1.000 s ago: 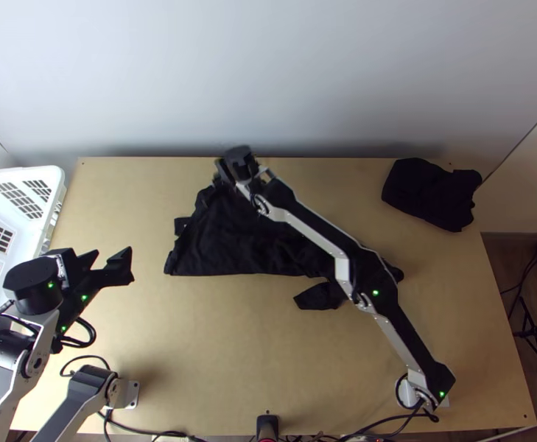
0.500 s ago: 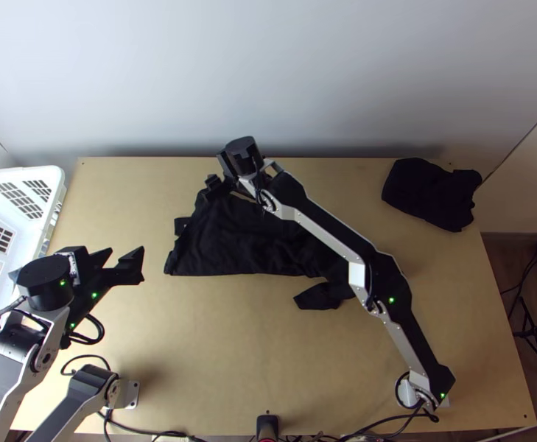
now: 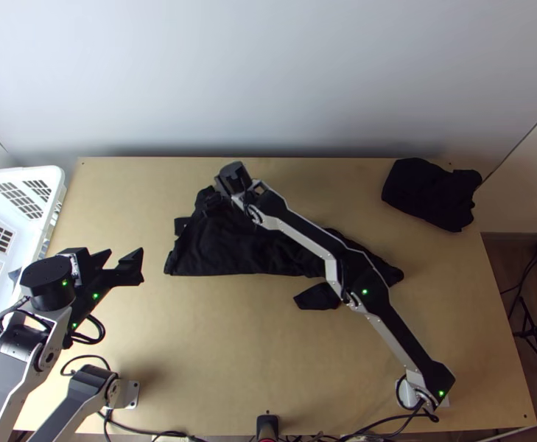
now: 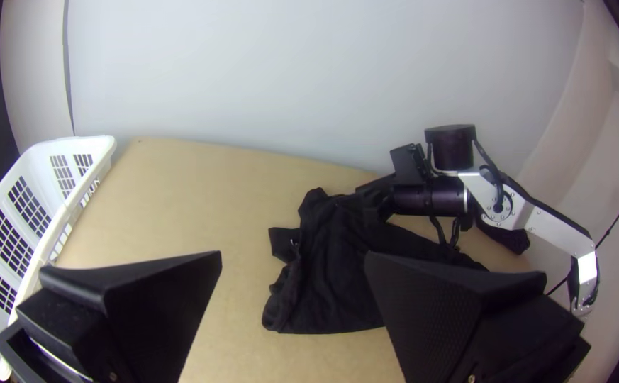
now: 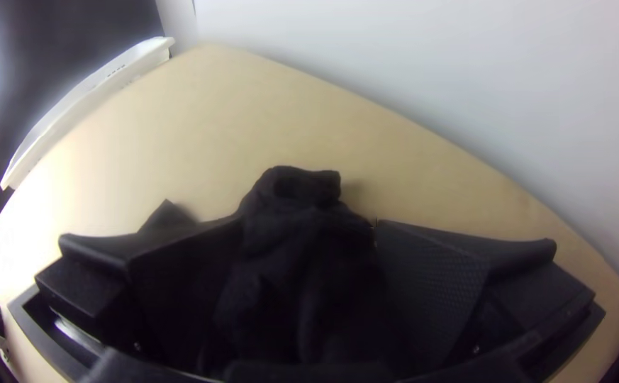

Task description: Fold the t-shirt

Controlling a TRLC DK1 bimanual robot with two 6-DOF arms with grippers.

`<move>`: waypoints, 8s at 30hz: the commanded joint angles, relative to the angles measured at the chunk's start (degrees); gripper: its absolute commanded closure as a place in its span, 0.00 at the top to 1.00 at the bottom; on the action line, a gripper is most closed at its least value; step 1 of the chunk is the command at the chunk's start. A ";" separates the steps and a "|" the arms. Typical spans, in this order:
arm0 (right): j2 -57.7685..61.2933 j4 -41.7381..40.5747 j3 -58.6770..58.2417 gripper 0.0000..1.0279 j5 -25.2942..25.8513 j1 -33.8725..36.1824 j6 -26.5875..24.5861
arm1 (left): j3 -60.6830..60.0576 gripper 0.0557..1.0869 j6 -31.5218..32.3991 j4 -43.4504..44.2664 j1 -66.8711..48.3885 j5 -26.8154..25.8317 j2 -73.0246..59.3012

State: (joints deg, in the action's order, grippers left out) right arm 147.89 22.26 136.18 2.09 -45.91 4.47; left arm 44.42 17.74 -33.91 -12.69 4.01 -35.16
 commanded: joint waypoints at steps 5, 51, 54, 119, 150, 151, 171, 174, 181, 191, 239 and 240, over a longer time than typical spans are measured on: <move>5.56 0.50 1.63 0.82 -1.12 0.03 -2.62 | -0.65 0.95 -0.95 0.86 1.09 -0.06 0.26; -31.00 -6.00 1.63 0.03 12.33 -4.89 -10.80 | -3.29 0.95 8.89 10.53 -17.90 -9.81 -8.17; -32.06 -6.97 1.63 0.03 14.00 -5.07 -10.80 | -4.70 0.95 13.82 14.84 -22.12 -12.98 -10.81; -47.44 -19.54 -5.57 0.03 27.44 3.28 -22.66 | 11.91 0.03 -8.42 18.00 -15.00 2.93 -48.51; -46.56 -13.30 -11.64 0.03 27.44 3.11 -22.14 | 16.40 0.90 -10.18 15.98 -13.06 -22.82 -34.98; -46.56 -13.38 -11.64 0.03 27.44 3.20 -22.14 | 16.48 0.90 -9.48 14.84 -14.38 -22.73 -34.36; -47.52 -11.27 -9.88 0.03 27.44 2.67 -21.70 | 0.58 0.89 -26.44 36.90 -40.22 11.11 -49.48; -47.70 -11.10 -9.88 0.03 27.44 2.58 -21.26 | -0.13 0.89 -29.16 36.72 -39.08 12.78 -50.71; -47.79 -10.92 -9.18 0.03 27.44 2.49 -20.73 | 0.75 0.89 -29.34 39.18 -33.98 13.57 -56.34; -47.88 -10.40 -8.65 0.03 27.44 2.23 -20.64 | 2.33 0.72 -30.66 43.32 -32.93 13.48 -63.63; -46.38 -8.55 -16.82 0.03 26.74 7.41 -16.60 | 20.26 0.03 -5.87 13.43 24.73 -27.48 -56.95; -46.38 -8.55 -17.26 0.03 26.65 7.41 -16.60 | 20.97 0.03 -4.55 15.01 25.34 -27.39 -58.89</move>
State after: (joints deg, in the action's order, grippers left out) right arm 101.71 13.85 120.73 29.04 -38.81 -12.40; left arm 64.27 9.41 -23.79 7.14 -22.33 -83.61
